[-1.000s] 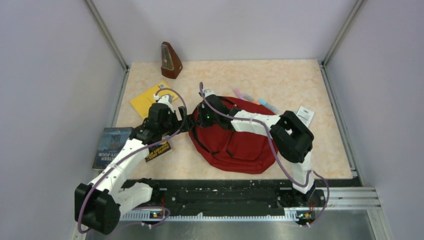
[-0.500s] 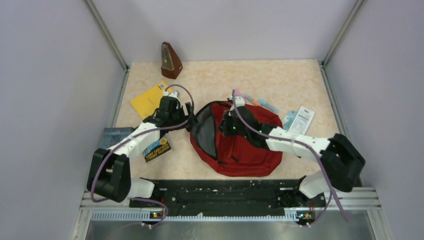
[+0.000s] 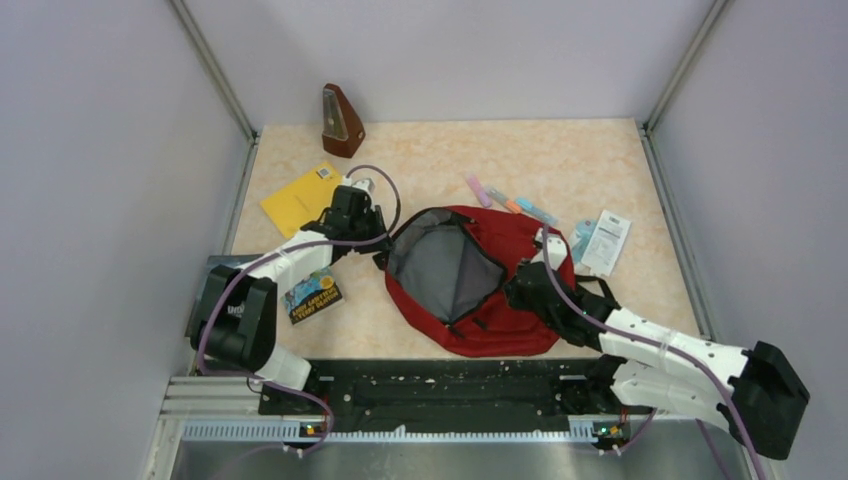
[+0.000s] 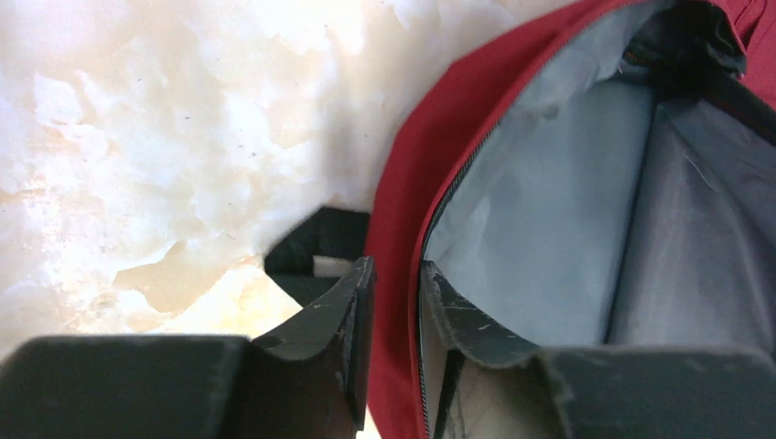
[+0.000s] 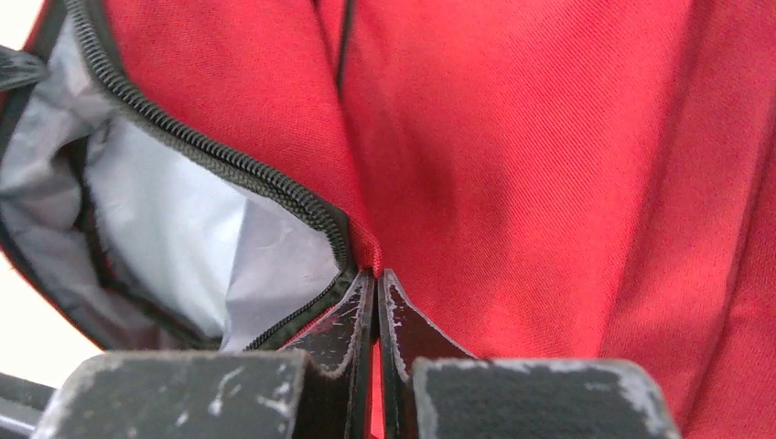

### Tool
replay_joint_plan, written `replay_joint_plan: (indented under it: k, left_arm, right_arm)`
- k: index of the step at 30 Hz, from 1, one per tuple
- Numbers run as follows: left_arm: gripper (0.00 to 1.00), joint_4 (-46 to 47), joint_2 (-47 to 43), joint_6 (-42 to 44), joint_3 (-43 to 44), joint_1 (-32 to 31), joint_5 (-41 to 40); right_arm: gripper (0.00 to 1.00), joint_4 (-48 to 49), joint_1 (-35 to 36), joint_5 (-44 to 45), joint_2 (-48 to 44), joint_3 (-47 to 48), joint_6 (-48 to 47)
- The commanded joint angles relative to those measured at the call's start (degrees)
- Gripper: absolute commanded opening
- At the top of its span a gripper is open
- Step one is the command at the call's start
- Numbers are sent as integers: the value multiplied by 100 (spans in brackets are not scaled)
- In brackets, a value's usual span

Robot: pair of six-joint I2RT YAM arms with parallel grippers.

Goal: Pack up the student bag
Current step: Adjust the student bag at the center of the board.

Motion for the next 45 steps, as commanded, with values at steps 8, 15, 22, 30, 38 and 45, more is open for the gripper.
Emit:
replay_joint_plan:
  k: [8, 15, 22, 30, 38, 45]
  left_arm:
    - [17, 433, -520, 40, -512, -129, 195]
    - [12, 470, -914, -30, -775, -162, 163]
    - [11, 394, -1080, -10, -813, -160, 122]
    - [5, 351, -1163, 34, -871, -160, 2]
    - [0, -191, -1533, -71, -870, -153, -1537]
    - [0, -299, -1690, -178, -1059, -84, -1737]
  right_arm:
    - [62, -1338, 68, 388, -738, 161, 153]
    - [95, -1794, -42, 458, -158, 1599, -1244]
    - [96, -1225, -1051, -1317, 956, 2292, -2270]
    - [70, -752, -1163, -1890, 2230, 2953, -2704]
    - [0, -1537, -1212, -546, 1508, 2442, -2018]
    - [0, -1080, -1789, -774, 1161, 897, -1312]
